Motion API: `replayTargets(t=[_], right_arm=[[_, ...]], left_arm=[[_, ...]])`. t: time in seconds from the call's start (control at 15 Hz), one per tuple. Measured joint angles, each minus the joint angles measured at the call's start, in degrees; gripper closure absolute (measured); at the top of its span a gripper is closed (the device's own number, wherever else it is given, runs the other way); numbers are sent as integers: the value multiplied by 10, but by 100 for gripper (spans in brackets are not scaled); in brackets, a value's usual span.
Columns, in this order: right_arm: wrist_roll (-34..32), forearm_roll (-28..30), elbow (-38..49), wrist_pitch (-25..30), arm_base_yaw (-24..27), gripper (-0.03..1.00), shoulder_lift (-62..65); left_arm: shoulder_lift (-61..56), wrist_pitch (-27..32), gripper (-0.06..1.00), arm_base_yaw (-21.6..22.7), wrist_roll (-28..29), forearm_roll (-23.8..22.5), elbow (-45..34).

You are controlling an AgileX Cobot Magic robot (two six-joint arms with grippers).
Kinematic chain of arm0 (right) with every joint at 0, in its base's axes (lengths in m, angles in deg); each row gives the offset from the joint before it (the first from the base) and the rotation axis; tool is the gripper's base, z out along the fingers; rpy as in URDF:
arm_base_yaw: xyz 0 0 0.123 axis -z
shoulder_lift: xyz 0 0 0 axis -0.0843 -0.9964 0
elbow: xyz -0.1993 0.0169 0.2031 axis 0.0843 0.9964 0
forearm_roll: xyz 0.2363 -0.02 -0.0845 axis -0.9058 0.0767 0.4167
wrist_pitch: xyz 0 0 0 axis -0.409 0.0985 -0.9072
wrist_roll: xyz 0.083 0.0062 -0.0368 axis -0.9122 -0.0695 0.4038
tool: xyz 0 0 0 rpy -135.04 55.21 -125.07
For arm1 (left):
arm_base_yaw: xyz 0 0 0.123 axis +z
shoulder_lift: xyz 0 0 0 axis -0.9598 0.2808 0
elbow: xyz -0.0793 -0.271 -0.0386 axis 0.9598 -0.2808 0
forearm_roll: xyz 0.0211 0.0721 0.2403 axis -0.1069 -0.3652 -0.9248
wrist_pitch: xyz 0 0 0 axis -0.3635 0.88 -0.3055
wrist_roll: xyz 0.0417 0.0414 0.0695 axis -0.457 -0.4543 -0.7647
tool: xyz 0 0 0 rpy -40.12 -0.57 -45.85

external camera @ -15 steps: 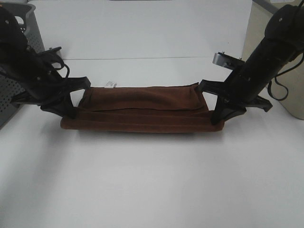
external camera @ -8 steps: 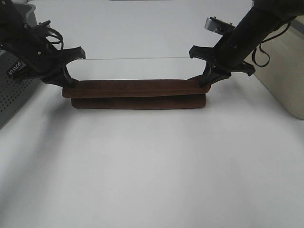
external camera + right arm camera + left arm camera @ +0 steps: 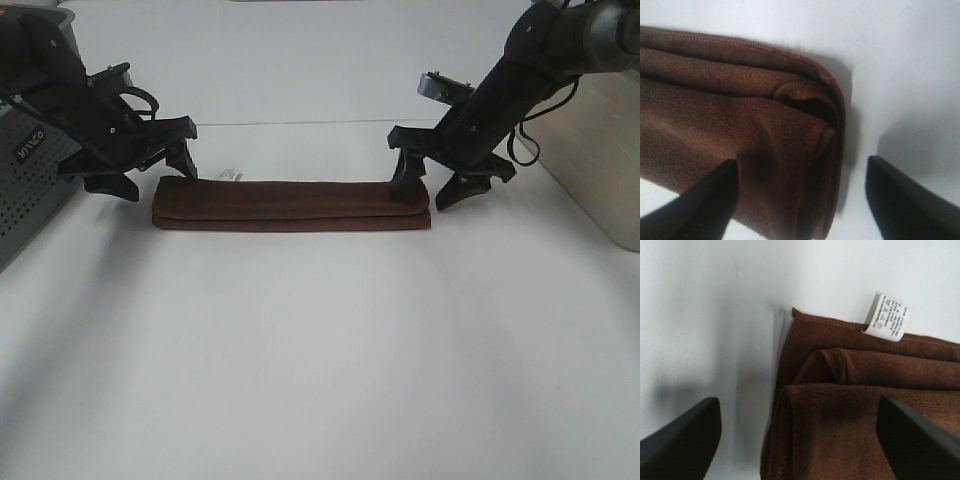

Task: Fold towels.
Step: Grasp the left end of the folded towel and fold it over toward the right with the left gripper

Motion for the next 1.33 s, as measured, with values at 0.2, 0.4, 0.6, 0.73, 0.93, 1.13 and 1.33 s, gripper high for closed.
replayTargets(t=[0.2,0.4,0.6,0.73,0.93,1.13,1.33], right_arm=[[0,9,0,0,0,10,20],[0,15,-1,0,0,8,28],[0,15,-1,-1,0,8,28],[0,15,-1,-1,0,8,28],[0,15,-1,-1,0,8,28],[0,15,-1,-1,0,8,28],[0,15,-1,-1,0,8,28]], left_arm=[[1,0,14,0,-1,-7,0],[19,3,20,0,-12,0,11],[30,-1,33,-11,-47,18,17],[36,-2,50,-14,-52,19,17],[38,-5,41,-14,-52,22,17],[37,-5,21,-14,-52,11,20],[38,-5,26,-14,-52,10,20]])
